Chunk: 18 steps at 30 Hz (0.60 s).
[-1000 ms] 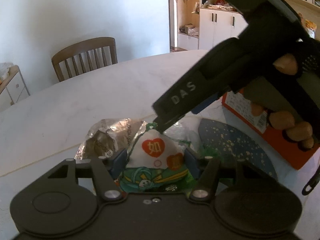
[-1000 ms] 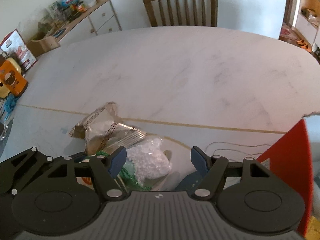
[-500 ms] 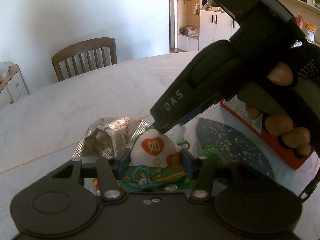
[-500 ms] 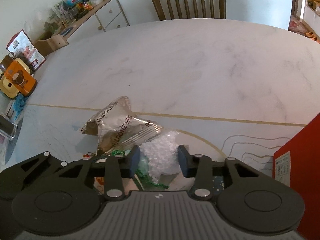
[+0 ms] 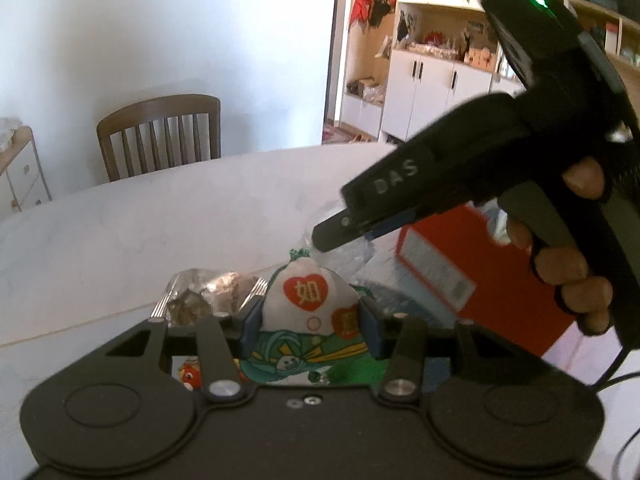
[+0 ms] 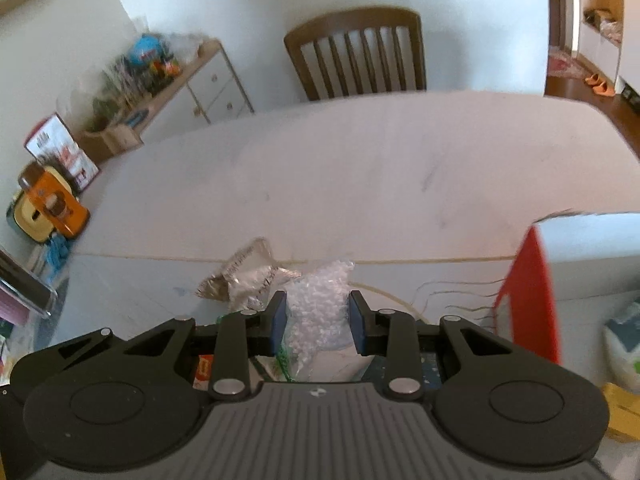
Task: Organize objects
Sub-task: 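Carry the pouch with the left tool while the right tool carries the bubble-wrap bag over the red box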
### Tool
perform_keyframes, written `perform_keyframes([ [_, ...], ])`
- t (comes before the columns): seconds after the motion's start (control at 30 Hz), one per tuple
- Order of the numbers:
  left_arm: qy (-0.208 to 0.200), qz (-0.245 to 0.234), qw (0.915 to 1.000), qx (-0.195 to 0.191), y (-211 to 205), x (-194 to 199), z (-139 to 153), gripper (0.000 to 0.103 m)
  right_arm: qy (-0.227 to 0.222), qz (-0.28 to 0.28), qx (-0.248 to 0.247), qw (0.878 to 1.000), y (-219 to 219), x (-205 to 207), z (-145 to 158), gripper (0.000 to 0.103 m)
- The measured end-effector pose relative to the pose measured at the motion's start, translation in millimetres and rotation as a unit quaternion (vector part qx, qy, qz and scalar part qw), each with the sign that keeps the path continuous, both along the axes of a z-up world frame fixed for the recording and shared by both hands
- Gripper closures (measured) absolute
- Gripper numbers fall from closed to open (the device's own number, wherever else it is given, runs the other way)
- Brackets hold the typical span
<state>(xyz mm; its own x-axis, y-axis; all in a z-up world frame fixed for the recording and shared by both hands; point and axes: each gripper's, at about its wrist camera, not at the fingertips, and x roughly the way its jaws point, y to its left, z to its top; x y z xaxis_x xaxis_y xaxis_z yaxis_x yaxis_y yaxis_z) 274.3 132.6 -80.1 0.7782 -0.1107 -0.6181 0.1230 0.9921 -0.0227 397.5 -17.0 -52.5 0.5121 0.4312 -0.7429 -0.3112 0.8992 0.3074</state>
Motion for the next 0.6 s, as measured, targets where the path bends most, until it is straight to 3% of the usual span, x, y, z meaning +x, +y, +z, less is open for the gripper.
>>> perform_keyframes([
  [0.33,-0.010,-0.003,0.9993,-0.035,-16.5,-24.3,48.2,0.054,-0.041,-0.033,0.016,0.998,-48.9,-40.8,53.9,0.072],
  [0.6,-0.003,-0.022,0.9988,-0.044,-45.4,-18.6,71.3,0.054,-0.050,-0.056,0.011,0.997,-102.5,-72.8,75.1,0.071],
])
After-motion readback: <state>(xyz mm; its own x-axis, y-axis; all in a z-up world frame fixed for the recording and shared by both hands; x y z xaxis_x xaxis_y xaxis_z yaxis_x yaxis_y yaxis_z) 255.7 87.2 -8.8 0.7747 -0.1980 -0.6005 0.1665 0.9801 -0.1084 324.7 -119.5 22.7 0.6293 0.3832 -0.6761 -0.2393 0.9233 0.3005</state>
